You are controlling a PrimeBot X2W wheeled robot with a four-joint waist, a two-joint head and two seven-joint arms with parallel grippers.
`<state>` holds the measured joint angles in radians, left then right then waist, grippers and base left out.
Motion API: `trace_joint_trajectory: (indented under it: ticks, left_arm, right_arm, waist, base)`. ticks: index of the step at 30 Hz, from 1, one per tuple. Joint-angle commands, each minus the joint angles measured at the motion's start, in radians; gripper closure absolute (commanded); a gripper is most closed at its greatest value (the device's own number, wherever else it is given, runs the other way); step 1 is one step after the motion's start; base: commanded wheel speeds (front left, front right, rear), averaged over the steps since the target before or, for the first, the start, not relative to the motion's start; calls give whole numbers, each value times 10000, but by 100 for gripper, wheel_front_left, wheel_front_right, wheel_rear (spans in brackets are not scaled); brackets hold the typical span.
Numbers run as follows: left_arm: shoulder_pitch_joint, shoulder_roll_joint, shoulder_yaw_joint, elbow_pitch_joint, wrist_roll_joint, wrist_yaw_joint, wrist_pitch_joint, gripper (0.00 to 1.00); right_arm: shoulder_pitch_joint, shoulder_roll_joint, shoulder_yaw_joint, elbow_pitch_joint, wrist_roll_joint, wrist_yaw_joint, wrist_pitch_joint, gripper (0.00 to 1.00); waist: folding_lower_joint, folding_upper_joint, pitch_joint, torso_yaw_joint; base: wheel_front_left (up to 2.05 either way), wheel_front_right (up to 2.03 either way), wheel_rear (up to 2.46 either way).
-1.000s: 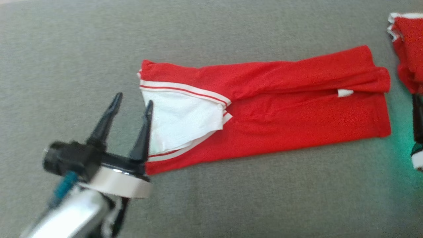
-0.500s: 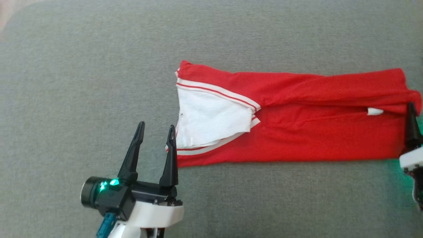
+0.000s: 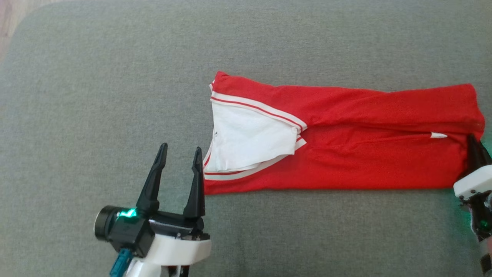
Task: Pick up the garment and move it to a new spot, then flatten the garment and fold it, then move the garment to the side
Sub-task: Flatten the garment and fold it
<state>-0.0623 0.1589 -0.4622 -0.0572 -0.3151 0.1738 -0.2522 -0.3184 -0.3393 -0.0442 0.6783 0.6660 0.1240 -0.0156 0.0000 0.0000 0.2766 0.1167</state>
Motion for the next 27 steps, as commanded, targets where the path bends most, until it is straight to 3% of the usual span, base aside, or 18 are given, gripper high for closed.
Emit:
trace_joint_trajectory:
  ticks: [1, 9, 17, 21, 27]
  left_arm:
    - [-24, -53, 442, -243, 110, -49, -95, 0]
    - [190, -376, 1076, -112, 553, -630, -95, 0]
    - [325, -562, 1557, -120, 869, -996, -95, 0]
    - [284, -671, 1658, -34, 990, -1151, -95, 0]
    - [279, -809, 1804, 100, 1062, -1358, -95, 0]
  right_arm:
    - [129, -91, 202, -146, -22, 67, 36, 100]
    - [141, -784, -141, -1141, -125, 67, -116, 100]
    - [-106, -2095, -1046, -2851, 74, 67, 1082, 100]
    - [-417, -1751, -1026, -4571, 496, 67, 1958, 100]
    - [-596, -491, -420, -7356, 759, 67, 3212, 100]
  waist:
    - [0, 0, -29, -45]
    - [0, 0, -185, -465]
    - [0, 0, -218, -971]
    - [0, 0, -181, -1038]
    - [0, 0, -123, -939]
  base:
    - [0, 0, 0]
    - [0, 0, 0]
    - [0, 0, 0]
    - [0, 0, 0]
    - [0, 0, 0]
